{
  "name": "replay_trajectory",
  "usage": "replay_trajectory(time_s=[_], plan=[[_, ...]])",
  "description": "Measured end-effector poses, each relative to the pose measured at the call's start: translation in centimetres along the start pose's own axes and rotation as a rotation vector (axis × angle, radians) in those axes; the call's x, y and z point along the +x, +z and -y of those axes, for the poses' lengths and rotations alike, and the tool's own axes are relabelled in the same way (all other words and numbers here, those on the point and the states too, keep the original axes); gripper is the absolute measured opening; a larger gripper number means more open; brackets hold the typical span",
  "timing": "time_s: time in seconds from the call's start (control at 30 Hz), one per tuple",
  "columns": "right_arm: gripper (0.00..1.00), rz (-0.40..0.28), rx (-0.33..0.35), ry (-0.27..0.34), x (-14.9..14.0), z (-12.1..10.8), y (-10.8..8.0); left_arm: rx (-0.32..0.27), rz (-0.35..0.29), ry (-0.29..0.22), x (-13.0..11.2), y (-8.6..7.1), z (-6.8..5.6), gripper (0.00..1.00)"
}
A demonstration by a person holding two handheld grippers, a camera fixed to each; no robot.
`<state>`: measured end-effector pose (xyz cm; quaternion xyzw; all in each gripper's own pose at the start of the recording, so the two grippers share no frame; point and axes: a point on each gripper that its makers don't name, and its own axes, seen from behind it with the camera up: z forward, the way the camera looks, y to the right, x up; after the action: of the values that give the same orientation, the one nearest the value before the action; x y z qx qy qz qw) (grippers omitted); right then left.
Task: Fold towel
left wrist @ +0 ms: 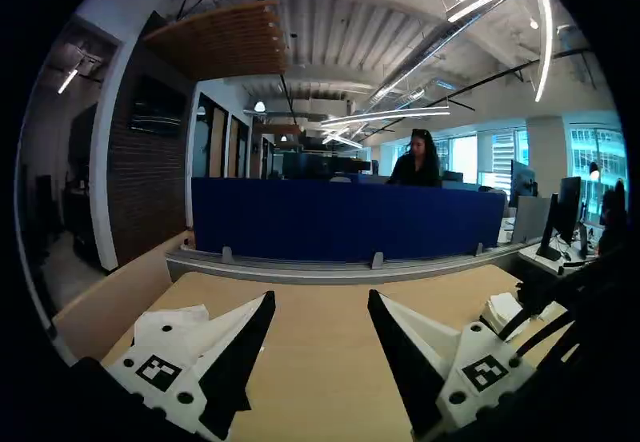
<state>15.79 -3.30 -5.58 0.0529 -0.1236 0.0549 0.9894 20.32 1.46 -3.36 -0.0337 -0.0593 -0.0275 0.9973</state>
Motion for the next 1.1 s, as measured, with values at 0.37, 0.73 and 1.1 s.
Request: replay_trajectory(time_s=[0.37, 0.73, 1.1], plan=[[0.97, -0.006, -0.003, 0.001, 0.3, -0.1, -0.1, 0.008, 0.012, 0.016, -0.6, 0.2, 0.2, 0.85], [0.97, -0.006, 0.004, -0.012, 0.0, 0.7, 0.9, 0.008, 0.011, 0.010, -2.7, 1.4, 0.4, 0.85], [0.97, -0.024, 0.022, -0.034, -2.4, 2.1, 2.2, 0.014, -0.023, 0.025, -7.0, 2.2, 1.5, 0.85]])
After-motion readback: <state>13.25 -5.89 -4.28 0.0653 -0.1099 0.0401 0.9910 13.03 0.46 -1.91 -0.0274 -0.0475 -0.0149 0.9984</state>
